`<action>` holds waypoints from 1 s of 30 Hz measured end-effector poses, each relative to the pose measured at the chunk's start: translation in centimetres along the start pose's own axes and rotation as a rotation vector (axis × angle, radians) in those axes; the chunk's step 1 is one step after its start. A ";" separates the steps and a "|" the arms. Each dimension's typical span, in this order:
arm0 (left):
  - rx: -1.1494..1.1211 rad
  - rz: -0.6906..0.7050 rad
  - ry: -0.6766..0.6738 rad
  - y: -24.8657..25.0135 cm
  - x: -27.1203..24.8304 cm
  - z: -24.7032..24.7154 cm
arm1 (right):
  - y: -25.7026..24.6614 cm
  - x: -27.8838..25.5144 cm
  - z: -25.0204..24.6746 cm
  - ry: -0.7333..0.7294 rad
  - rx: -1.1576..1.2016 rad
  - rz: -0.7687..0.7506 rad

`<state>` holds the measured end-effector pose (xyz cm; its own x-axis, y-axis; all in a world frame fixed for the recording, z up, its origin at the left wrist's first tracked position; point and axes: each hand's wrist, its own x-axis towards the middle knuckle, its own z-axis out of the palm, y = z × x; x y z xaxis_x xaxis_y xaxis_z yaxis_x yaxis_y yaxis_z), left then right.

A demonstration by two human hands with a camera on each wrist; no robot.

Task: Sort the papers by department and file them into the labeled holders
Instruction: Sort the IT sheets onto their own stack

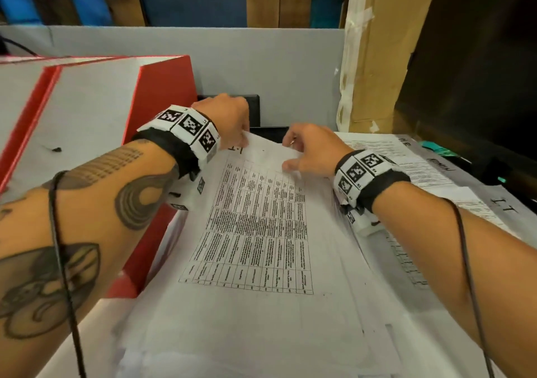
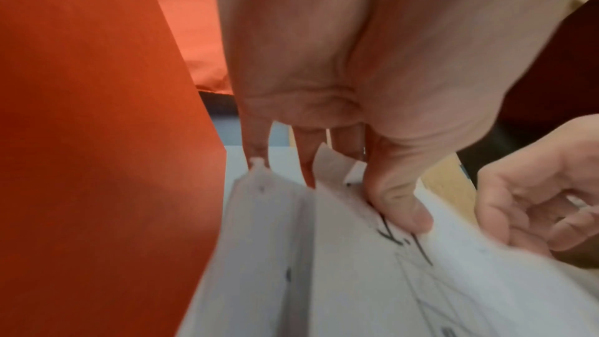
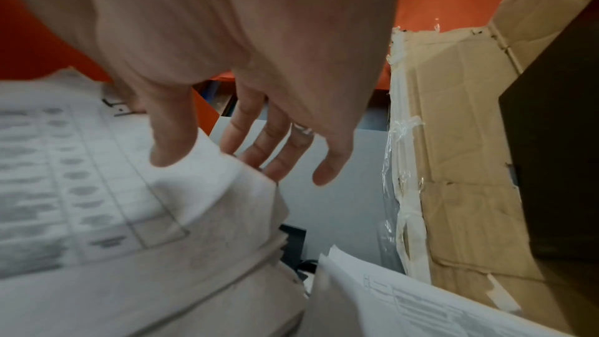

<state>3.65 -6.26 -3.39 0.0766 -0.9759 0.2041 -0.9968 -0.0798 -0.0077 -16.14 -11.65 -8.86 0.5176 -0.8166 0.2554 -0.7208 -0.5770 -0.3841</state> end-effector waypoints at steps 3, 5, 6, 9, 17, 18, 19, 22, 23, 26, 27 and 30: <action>-0.068 -0.056 0.079 0.2 -0.8 -1.3 | 0.5 0.6 0.0 0.070 0.050 -0.005; -0.182 -0.046 0.097 0.1 -1.2 -2.1 | 1.2 0.7 -0.8 0.078 0.077 -0.018; -0.231 -0.020 0.075 0.0 -1.3 -2.4 | 1.7 0.6 -1.4 0.073 0.063 -0.023; -0.342 0.032 -0.028 -0.3 -1.8 -3.0 | 3.4 -0.2 -3.9 0.040 0.022 -0.044; -0.304 0.057 -0.241 0.3 0.1 -1.0 | 7.4 -3.4 -9.9 -0.105 -0.081 0.167; -0.170 0.058 -0.302 0.3 0.5 -0.2 | 7.8 -3.6 -10.1 -0.131 -0.087 0.185; -0.045 0.046 -0.386 0.3 0.8 0.7 | 8.0 -3.8 -10.0 -0.161 -0.090 0.193; 0.134 -0.029 -0.574 0.1 1.0 3.1 | 8.0 -4.1 -9.0 -0.204 -0.104 0.179; 0.153 -0.029 -0.569 0.0 1.0 3.7 | 8.0 -4.0 -8.5 -0.206 -0.106 0.165; 0.164 -0.058 -0.444 -0.2 0.8 4.2 | 7.8 -3.8 -7.4 -0.221 -0.073 0.126; 0.165 -0.072 -0.386 -0.2 0.8 4.0 | 7.7 -3.7 -7.2 -0.220 -0.062 0.119; 0.136 -0.110 -0.214 -0.4 0.9 3.0 | 7.5 -3.6 -6.8 -0.203 -0.033 0.112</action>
<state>4.19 -7.74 -6.18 0.2017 -0.9794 0.0001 -0.9709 -0.2000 -0.1316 -26.57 -13.13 -6.65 0.5135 -0.8576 0.0274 -0.7917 -0.4859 -0.3703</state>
